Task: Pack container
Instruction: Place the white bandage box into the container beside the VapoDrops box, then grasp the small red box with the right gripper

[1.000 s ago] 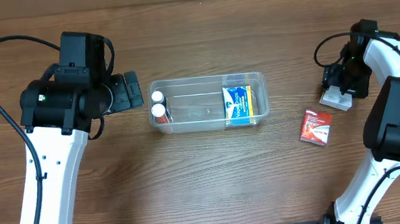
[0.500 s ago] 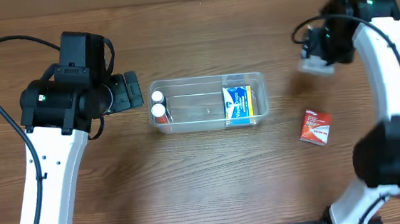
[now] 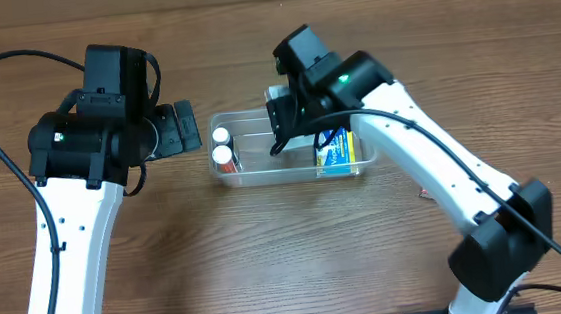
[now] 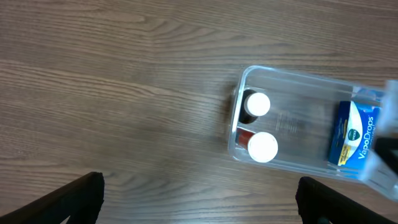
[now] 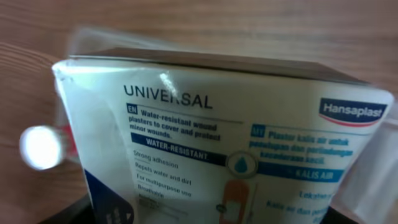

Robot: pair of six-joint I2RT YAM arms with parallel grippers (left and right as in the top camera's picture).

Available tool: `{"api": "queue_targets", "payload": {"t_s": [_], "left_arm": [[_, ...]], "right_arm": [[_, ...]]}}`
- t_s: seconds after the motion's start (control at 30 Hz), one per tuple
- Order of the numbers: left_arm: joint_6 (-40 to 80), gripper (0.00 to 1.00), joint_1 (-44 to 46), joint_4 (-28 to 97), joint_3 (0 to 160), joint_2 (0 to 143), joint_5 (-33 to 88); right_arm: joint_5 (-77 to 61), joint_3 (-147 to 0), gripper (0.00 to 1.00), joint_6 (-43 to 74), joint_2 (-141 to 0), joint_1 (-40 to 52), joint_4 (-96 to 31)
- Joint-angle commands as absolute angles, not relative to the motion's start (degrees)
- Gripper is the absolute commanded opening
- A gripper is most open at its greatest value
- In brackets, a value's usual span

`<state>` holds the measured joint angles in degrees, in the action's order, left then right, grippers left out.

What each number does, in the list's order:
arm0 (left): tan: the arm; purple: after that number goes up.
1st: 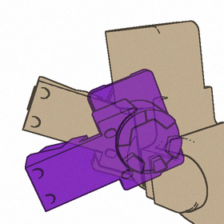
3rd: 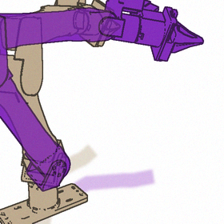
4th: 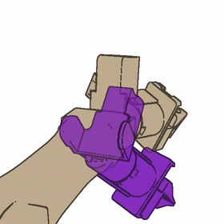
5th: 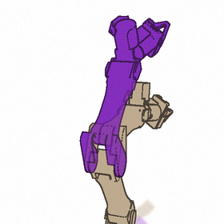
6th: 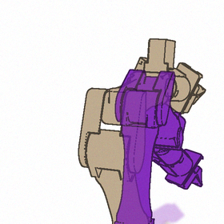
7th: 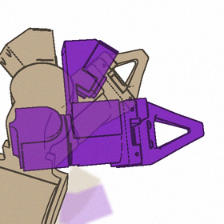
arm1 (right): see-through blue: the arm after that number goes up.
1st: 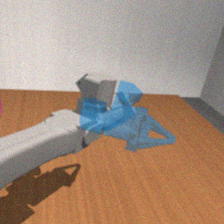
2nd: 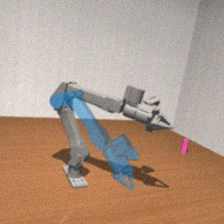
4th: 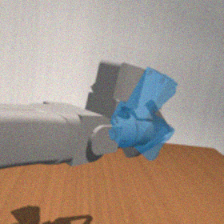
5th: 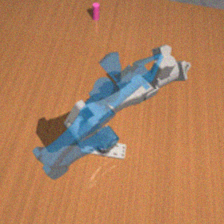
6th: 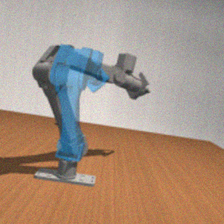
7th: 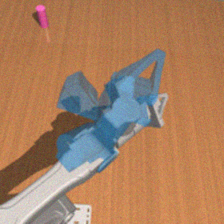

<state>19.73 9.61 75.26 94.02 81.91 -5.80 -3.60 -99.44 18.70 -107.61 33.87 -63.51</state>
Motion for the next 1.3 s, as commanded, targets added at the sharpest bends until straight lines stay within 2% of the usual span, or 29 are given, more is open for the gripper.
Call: {"api": "queue_targets", "payload": {"t_s": [0.0, 0.37, 0.4, 0.43, 0.47, 0.67, 0.83, 0.93, 1.1, 1.17, 1.27], "left_arm": [[19.33, 1.00, 9.34, 75.18, 94.56, 82.13, -5.52], [19.33, 1.00, 9.34, 74.98, 94.56, 82.13, -5.52], [19.33, 1.00, 9.34, 74.98, 94.56, 82.13, -5.52], [19.33, 1.00, 9.34, 74.98, 94.56, 82.13, -5.52], [19.33, 1.00, 9.34, 74.98, 94.56, 82.13, -5.52], [19.31, 1.00, 9.34, 75.02, 94.56, 82.13, -5.52], [19.31, 1.00, 9.34, 75.46, 94.56, 82.13, -5.52], [19.31, 1.00, 9.34, 75.72, 94.56, 82.13, -5.52], [19.31, 1.00, 9.34, 75.61, 94.56, 82.13, -5.54], [19.31, 1.00, 9.34, 75.61, 94.56, 82.13, -5.54], [19.31, 1.00, 9.34, 75.61, 94.56, 82.13, -5.52]], "right_arm": [[-2.70, -95.37, 0.73, 21.67, -109.56, 33.85, -60.77], [-4.19, -93.67, 0.75, 22.59, -119.33, 33.98, -58.13], [-4.16, -93.67, 0.79, 22.57, -119.48, 34.02, -58.08], [-4.16, -93.67, 0.87, 22.57, -119.50, 34.02, -57.89], [-4.16, -93.69, 1.00, 22.57, -119.50, 34.02, -57.49], [-3.22, -95.77, 1.00, 22.59, -117.43, 34.02, -60.27], [7.86, -101.32, 1.00, 23.49, -102.85, 32.45, -64.84], [13.13, -101.38, 1.00, 25.41, -93.73, 26.55, -66.98], [11.44, -96.25, 1.00, 25.10, -90.45, 4.56, -76.60], [8.54, -90.02, 1.00, 24.80, -90.45, 0.47, -75.02], [0.71, -73.10, 1.00, 20.56, -90.50, -3.95, -63.77]]}}
